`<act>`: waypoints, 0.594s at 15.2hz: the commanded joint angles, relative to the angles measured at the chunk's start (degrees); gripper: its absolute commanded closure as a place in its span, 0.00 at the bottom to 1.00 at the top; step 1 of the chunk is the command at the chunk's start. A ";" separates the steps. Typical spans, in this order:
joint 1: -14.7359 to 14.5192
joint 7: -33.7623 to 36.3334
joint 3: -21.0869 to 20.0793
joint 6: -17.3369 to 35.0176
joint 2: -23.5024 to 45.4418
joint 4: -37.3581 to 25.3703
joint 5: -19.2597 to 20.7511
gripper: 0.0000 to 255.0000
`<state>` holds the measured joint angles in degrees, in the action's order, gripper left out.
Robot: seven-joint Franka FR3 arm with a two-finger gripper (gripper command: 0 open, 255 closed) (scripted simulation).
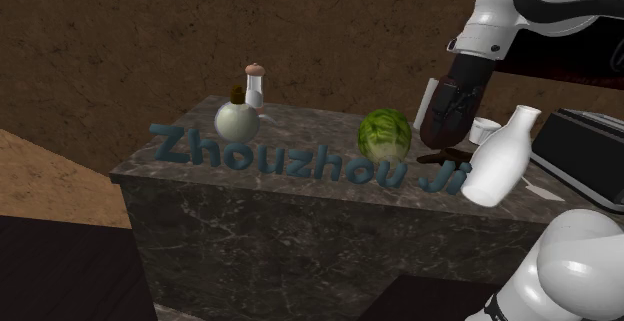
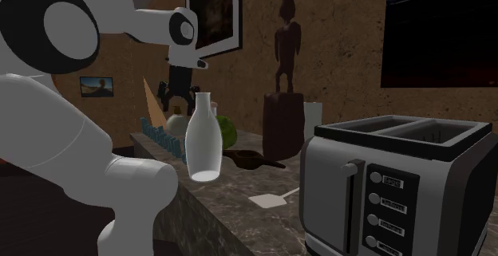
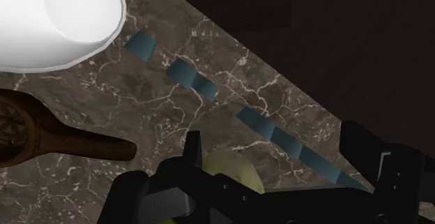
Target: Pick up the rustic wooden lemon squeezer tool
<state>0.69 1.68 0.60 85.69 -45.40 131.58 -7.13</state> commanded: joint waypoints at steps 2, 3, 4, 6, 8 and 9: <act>0.08 -2.16 1.13 0.44 -0.61 1.18 1.16 0.00; 0.16 -4.32 2.29 0.93 -1.15 2.29 2.35 0.00; 0.27 -6.47 3.47 1.45 -1.60 3.32 3.57 0.00; 0.51 -10.78 5.91 2.62 -2.24 5.16 6.09 0.00; 0.77 -15.08 8.45 3.97 -2.51 6.69 8.66 0.00; 0.91 -17.22 9.76 4.72 -2.50 7.34 9.96 0.00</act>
<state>1.42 -12.96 8.80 89.38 -48.11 138.16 1.31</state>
